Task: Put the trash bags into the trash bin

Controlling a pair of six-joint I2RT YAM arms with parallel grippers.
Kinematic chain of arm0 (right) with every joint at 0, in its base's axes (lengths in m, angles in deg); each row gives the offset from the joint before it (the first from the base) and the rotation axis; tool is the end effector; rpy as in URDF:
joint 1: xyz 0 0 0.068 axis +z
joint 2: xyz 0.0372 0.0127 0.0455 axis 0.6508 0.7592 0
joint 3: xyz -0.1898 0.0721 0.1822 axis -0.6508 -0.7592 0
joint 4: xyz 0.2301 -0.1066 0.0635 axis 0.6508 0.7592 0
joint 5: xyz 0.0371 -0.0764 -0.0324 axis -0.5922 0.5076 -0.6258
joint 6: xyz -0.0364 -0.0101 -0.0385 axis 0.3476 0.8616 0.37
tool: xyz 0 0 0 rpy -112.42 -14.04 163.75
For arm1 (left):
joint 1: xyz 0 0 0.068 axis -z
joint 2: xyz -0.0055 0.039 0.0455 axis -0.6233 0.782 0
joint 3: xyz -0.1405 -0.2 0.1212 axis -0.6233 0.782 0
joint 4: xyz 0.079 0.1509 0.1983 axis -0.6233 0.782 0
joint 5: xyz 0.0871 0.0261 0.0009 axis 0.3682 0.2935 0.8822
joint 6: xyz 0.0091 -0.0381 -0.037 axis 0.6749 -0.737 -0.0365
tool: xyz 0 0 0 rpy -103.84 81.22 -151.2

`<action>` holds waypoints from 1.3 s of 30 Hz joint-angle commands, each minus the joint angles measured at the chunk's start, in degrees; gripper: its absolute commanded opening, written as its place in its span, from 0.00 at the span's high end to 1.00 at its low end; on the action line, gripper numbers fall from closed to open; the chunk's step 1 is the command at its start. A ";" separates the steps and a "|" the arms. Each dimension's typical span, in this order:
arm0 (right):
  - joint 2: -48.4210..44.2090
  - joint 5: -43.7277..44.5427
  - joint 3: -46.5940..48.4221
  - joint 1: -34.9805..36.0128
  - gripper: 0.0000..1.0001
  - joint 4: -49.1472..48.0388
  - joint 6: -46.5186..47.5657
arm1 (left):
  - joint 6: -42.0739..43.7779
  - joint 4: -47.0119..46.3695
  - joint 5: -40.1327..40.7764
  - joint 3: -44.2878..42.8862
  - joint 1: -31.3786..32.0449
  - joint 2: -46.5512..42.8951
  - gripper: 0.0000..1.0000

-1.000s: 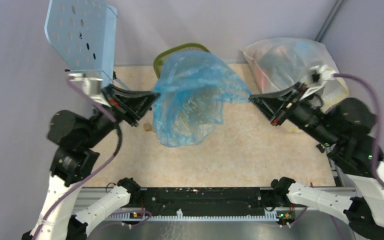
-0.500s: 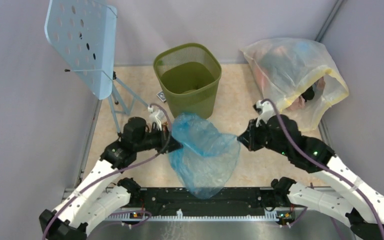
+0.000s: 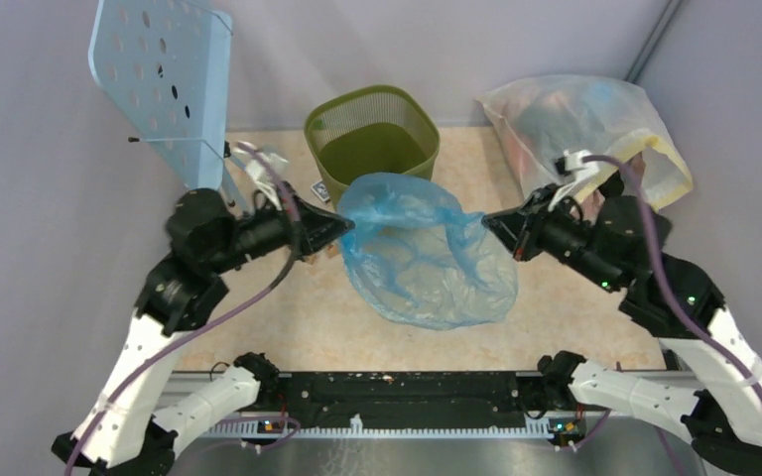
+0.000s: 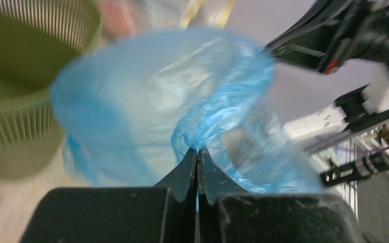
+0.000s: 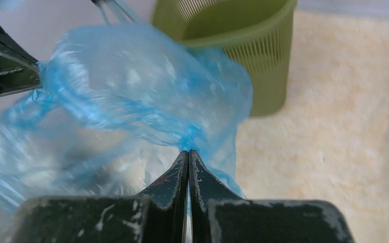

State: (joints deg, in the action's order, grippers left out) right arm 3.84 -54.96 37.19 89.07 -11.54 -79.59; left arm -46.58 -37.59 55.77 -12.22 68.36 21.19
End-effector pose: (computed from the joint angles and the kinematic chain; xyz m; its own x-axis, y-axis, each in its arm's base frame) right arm 0.0822 0.0865 0.4831 -0.3188 0.2037 -0.9257 -0.5896 0.7221 0.3619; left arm 0.1082 -0.0824 0.4839 -0.3856 -0.2346 -0.8923 0.7714 0.4487 -0.4513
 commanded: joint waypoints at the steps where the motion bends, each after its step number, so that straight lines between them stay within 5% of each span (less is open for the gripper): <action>1: -1.94 3.87 -9.46 -0.39 1.00 4.45 -1.41 | -0.34 3.85 -1.45 13.90 0.03 2.17 1.00; 6: -5.44 5.82 -10.81 -0.33 1.00 5.82 -2.01 | -2.17 -3.53 -6.15 19.93 0.04 -2.26 1.00; 16: -4.37 7.30 -3.57 -0.33 1.00 3.12 1.61 | -0.60 -3.28 -3.21 5.49 0.08 -0.89 1.00; 28: -3.67 8.47 -6.53 -0.34 1.00 0.08 3.88 | -0.03 -3.55 2.25 8.19 0.07 -1.54 1.00; 32: -1.49 4.87 -7.32 -0.36 0.84 1.11 4.52 | -0.10 -3.97 3.62 9.54 0.03 -1.40 1.00; 39: -1.92 2.27 -17.83 -0.39 0.73 -0.55 1.19 | -2.02 -4.29 10.70 12.56 0.08 -0.86 1.00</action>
State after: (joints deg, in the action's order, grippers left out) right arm 2.23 -49.80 24.53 89.07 -10.28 -76.81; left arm -47.92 -39.54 61.63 -0.99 68.33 20.18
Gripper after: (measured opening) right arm 0.242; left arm 0.003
